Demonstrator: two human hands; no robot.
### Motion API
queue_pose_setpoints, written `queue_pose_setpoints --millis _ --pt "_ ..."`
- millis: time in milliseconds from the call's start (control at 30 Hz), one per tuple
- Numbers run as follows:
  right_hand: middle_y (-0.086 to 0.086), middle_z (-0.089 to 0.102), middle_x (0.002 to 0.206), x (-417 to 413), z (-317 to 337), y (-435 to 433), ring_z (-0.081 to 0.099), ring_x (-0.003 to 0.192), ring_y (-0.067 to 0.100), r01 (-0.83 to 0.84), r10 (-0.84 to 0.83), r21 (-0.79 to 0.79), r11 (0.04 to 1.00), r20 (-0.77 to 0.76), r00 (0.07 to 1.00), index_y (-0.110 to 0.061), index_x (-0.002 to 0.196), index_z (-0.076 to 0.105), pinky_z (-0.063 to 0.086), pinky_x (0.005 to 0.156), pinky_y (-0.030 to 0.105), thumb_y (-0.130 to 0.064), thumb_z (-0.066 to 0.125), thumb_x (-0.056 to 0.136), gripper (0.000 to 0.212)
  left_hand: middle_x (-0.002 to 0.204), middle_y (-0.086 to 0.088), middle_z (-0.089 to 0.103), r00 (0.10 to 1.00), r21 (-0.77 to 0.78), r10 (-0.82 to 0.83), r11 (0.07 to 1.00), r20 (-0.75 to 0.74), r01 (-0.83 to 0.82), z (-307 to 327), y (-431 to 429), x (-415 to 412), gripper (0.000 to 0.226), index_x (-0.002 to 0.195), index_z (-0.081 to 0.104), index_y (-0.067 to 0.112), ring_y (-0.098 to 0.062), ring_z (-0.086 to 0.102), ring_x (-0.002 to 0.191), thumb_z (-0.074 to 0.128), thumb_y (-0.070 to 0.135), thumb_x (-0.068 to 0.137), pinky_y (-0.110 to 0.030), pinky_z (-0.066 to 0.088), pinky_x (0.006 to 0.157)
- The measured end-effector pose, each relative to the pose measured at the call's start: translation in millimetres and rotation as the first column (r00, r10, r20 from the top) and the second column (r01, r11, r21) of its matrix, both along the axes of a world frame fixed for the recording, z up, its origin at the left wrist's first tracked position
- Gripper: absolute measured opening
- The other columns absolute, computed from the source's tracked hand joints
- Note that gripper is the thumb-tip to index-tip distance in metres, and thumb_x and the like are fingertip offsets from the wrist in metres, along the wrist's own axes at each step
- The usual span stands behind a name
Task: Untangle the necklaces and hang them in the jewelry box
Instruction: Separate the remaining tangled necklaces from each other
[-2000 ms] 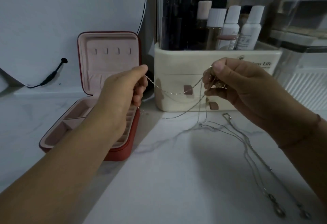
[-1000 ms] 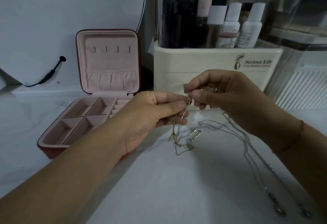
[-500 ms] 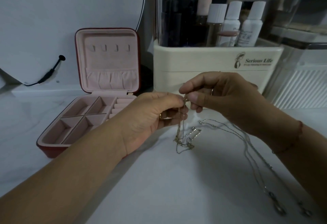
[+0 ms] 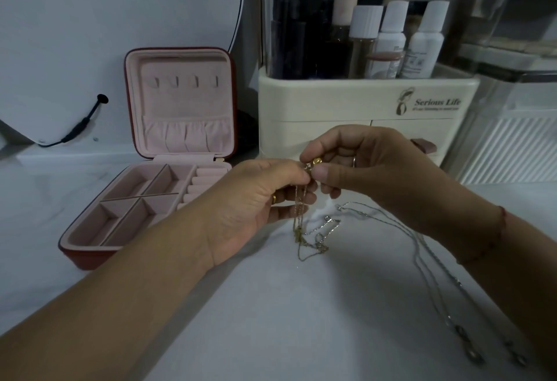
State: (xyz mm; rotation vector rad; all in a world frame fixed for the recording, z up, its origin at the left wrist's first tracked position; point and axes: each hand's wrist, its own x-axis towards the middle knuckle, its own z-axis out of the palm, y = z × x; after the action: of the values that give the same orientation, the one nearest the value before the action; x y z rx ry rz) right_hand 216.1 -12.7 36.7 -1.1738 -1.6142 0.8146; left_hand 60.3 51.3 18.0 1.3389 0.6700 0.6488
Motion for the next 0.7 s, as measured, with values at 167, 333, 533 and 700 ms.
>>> queue_pose_setpoints --millis 167,333,533,700 --pt "0.003 0.068 0.074 0.7 -1.4 1.6 0.06 0.063 0.009 -0.018 0.016 -0.018 1.0 -0.082 0.997 -0.006 0.093 0.067 0.051 0.062 0.021 -0.011 0.066 0.072 0.021 0.074 -0.004 0.066 1.0 -0.008 -0.005 1.0 0.018 0.005 -0.6 1.0 0.5 0.019 0.077 0.067 0.012 -0.01 0.062 0.064 0.05 0.008 0.085 -0.029 0.05 0.069" --pt "0.009 0.065 0.073 3.0 -2.4 2.9 0.06 0.063 0.013 -0.045 0.035 -0.074 0.996 -0.14 0.99 -0.001 0.095 0.064 0.05 0.06 0.021 -0.011 0.066 0.071 0.026 0.066 -0.002 0.064 0.999 -0.008 0.011 1.0 0.052 -0.01 -1.8 0.7 3.4 0.026 0.064 0.069 0.016 -0.011 0.062 0.063 0.054 0.013 0.086 -0.028 0.052 0.067" --pt "0.011 0.066 0.071 3.3 -2.9 3.5 0.062 0.061 0.015 -0.083 0.059 -0.132 0.988 -0.173 0.983 -0.002 0.092 0.062 0.051 0.058 0.022 -0.011 0.067 0.07 0.024 0.065 -0.001 0.06 0.998 0.089 -0.025 0.996 0.052 0.021 -3.9 -1.4 2.1 0.028 0.063 0.065 0.018 -0.011 0.056 0.065 0.053 0.006 0.085 -0.022 0.051 0.067" --pt "0.013 0.066 0.076 0.8 -6.4 4.9 0.063 0.063 0.016 -0.08 0.059 -0.13 0.988 -0.156 0.986 -0.002 0.09 0.059 0.053 0.062 0.025 -0.008 0.067 0.071 0.021 0.06 0.001 0.056 0.996 0.06 0.039 0.997 0.086 -0.044 -4.9 0.9 1.1 0.021 0.068 0.063 0.015 -0.01 0.053 0.06 0.057 0.001 0.083 -0.022 0.049 0.063"
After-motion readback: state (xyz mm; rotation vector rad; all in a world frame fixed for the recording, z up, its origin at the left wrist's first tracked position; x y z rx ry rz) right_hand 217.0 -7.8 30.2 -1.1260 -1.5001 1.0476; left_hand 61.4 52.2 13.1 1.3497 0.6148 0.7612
